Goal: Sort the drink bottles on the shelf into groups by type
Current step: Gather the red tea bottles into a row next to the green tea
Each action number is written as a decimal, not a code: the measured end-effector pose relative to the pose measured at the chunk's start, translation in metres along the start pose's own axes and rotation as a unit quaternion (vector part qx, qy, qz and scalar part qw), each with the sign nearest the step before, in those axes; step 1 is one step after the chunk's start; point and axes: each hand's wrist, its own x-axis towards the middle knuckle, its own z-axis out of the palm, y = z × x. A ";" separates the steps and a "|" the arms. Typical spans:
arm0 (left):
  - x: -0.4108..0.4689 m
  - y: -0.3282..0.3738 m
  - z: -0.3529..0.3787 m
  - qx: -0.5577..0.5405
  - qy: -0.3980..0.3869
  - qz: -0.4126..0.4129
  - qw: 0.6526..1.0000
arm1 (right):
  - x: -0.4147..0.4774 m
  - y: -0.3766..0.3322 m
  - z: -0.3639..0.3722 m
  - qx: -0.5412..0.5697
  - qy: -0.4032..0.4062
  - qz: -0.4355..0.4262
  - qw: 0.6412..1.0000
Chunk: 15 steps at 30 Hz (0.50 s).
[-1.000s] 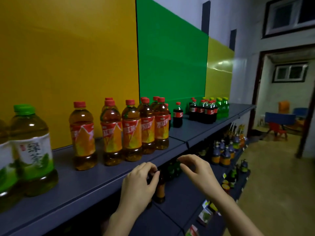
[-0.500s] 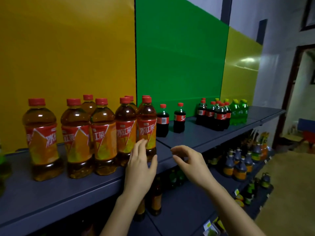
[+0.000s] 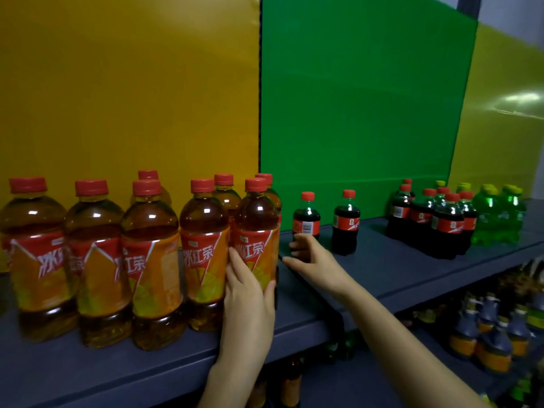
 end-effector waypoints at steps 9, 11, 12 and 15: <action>0.011 -0.008 0.017 -0.040 0.004 -0.050 0.998 | 0.049 0.014 0.009 0.119 -0.213 -0.042 0.969; 0.014 -0.007 0.021 -0.046 0.010 -0.054 0.997 | 0.055 0.018 0.006 0.113 -0.224 -0.056 0.966; 0.016 -0.006 0.023 -0.045 0.014 -0.054 0.997 | 0.057 0.021 0.004 0.112 -0.226 -0.061 0.966; 0.024 -0.003 0.031 -0.028 0.020 -0.055 0.998 | 0.062 0.032 -0.003 0.120 -0.221 -0.068 0.965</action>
